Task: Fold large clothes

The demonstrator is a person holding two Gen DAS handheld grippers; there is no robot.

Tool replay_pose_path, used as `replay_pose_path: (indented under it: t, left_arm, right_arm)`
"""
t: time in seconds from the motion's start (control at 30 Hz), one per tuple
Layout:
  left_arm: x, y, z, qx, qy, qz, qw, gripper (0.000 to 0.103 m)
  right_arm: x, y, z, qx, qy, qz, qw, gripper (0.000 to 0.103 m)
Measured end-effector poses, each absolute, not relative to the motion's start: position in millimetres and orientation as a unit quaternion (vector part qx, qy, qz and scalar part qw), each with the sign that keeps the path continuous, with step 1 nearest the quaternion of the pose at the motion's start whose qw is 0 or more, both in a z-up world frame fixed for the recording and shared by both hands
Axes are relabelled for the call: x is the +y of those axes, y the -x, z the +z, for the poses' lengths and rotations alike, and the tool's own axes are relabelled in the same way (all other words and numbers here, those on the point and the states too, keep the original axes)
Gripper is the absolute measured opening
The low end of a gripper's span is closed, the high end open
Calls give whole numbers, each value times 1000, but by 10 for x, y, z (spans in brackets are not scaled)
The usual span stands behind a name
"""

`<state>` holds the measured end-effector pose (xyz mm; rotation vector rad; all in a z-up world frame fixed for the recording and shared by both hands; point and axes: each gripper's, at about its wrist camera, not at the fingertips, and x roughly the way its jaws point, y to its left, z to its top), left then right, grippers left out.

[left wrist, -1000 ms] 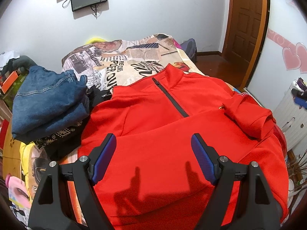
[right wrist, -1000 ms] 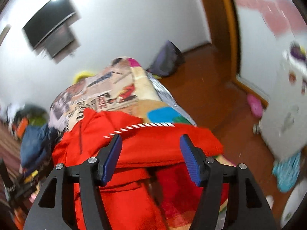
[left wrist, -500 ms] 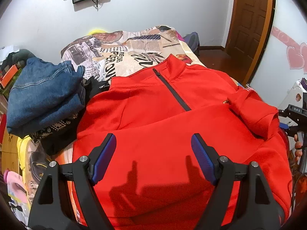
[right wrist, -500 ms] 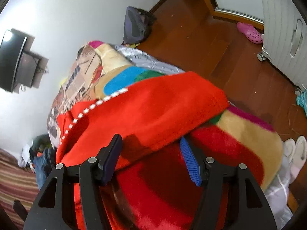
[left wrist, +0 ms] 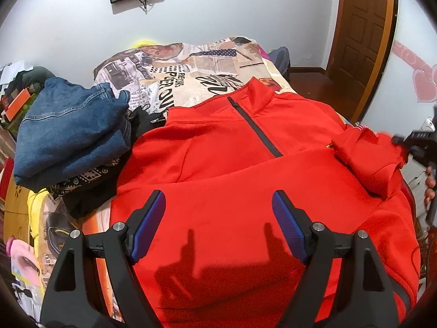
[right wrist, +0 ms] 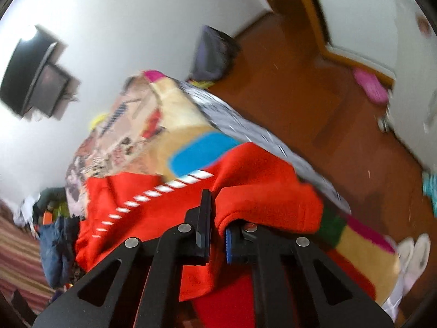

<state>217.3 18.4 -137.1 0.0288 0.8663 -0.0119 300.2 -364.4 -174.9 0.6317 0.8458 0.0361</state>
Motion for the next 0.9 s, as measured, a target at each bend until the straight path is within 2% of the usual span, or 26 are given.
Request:
replay_pose_path:
  t: [0.23,0.43,0.63,0.9]
  left_arm:
    - [324,-2077,-1299,407,0,-1,914,80]
    - [488,-1956,-1226,393,11,4,919,80]
    - [772,-1788,-1144,377,29,20,926,80]
    - [1271,-1517,-1182,372,66,56,924,80]
  right_arm:
    - [-3076,-2812,-743,314,-218,105,918,7]
    - [-2453,-2687,-194,274,-177,198,924,7]
    - [-1672,-2652,-58,279,-138,281,908,7]
    - [-720,-2736,-609,377,-88,359,849,6]
